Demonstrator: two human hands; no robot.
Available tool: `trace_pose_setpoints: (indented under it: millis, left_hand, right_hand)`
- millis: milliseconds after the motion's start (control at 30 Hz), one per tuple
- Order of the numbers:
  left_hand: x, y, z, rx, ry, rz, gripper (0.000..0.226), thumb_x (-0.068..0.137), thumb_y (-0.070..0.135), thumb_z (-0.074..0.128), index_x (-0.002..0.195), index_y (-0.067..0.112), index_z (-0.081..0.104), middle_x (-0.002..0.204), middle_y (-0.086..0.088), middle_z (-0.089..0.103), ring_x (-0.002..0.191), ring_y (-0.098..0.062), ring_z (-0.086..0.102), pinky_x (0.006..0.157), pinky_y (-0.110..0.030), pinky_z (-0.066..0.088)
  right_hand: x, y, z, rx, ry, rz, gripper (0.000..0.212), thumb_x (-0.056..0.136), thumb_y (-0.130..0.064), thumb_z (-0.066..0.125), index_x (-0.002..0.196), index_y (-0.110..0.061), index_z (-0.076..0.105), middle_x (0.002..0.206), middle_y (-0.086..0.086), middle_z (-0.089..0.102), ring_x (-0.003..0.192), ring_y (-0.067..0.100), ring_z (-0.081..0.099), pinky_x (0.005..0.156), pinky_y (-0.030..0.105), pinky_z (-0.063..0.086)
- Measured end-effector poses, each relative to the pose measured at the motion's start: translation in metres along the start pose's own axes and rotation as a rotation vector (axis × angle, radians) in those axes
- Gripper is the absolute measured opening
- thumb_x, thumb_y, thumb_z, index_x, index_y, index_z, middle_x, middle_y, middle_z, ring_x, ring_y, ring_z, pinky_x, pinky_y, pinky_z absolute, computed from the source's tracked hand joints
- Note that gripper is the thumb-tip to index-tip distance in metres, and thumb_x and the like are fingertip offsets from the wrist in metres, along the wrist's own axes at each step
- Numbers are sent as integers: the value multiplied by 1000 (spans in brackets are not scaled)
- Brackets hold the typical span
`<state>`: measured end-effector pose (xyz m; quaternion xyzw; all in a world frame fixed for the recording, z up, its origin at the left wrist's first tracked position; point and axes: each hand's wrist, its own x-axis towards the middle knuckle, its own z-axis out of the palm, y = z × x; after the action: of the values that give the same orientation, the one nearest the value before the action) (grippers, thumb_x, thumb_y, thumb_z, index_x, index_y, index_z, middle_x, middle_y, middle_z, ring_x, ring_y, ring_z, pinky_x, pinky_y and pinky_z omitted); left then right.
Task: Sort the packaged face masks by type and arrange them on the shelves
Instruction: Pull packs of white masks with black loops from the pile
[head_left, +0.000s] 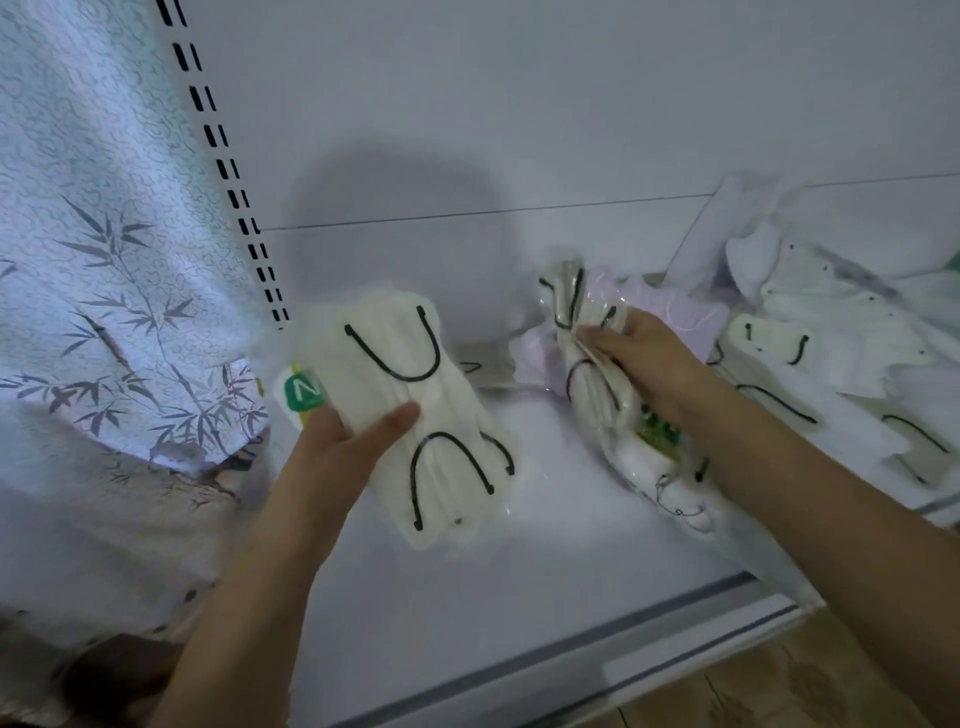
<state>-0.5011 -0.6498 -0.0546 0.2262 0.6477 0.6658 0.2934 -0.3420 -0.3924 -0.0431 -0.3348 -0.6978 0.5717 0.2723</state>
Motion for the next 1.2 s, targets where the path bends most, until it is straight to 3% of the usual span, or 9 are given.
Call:
trace_pose_setpoints:
  millis: [133, 367, 433, 600, 700, 800, 867, 1033, 1200]
  left_hand:
    - [-1, -2, 19, -22, -50, -9, 24, 86, 14, 73, 109, 21, 70, 101, 4, 79, 96, -17, 75, 91, -45, 56]
    - [7, 7, 44, 27, -27, -21, 15, 86, 14, 74, 98, 21, 73, 95, 4, 79, 94, -21, 75, 95, -51, 55]
    - [14, 18, 50, 36, -13, 4, 15, 85, 16, 74, 99, 20, 73, 96, 3, 79, 95, -22, 75, 96, -50, 54]
    - [29, 34, 68, 53, 32, 45, 14, 87, 17, 74, 99, 22, 71, 92, 4, 79, 87, -19, 76, 91, -42, 55]
    - [32, 34, 64, 88, 157, 69, 9, 86, 20, 76, 94, 22, 72, 85, 8, 79, 88, -19, 75, 92, -42, 56]
    - [28, 34, 44, 69, 292, 104, 20, 85, 24, 78, 104, 17, 73, 97, -1, 79, 95, -24, 75, 96, -48, 55]
    - [25, 37, 32, 44, 367, 113, 23, 86, 22, 76, 108, 16, 72, 98, 0, 79, 98, -25, 74, 97, -47, 54]
    - [18, 29, 22, 12, 369, 62, 41, 79, 26, 81, 118, 18, 70, 107, -1, 78, 102, -23, 73, 99, -48, 53]
    - [10, 19, 23, 7, 366, 29, 26, 90, 17, 73, 115, 17, 70, 103, 0, 78, 99, -21, 74, 97, -45, 55]
  right_hand:
    - [19, -14, -31, 457, 20, 185, 18, 99, -6, 48, 94, -3, 65, 78, 5, 73, 73, 18, 69, 68, 28, 59]
    - [49, -4, -111, 465, 276, 265, 16, 96, 0, 47, 105, -2, 61, 99, 16, 63, 81, 24, 60, 74, 35, 56]
    - [56, -7, -141, 307, 479, 279, 18, 93, -1, 52, 110, 2, 58, 114, 20, 62, 79, 26, 60, 66, 35, 53]
    - [54, -9, -149, -780, 894, -32, 85, 93, -32, 54, 154, 0, 4, 161, 22, 9, 147, 37, 15, 121, 44, 16]
    - [36, -22, -84, -1033, 533, -618, 65, 92, -32, 55, 148, -7, 35, 151, 17, 36, 138, 35, 35, 115, 41, 25]
    - [24, -7, -2, -1067, -249, -658, 49, 94, -43, 56, 135, -17, 48, 120, 5, 62, 108, 24, 59, 88, 35, 45]
    - [31, 10, 39, -1212, -456, -682, 56, 90, -47, 57, 136, -17, 46, 119, 6, 61, 105, 25, 59, 82, 33, 46]
    - [75, 17, 77, -1385, -444, -629, 21, 87, -20, 57, 104, -8, 62, 108, 11, 62, 100, 30, 62, 67, 29, 37]
    - [86, -20, 39, -747, -221, -432, 19, 89, -28, 64, 99, -12, 68, 86, 3, 63, 83, 20, 61, 64, 27, 40]
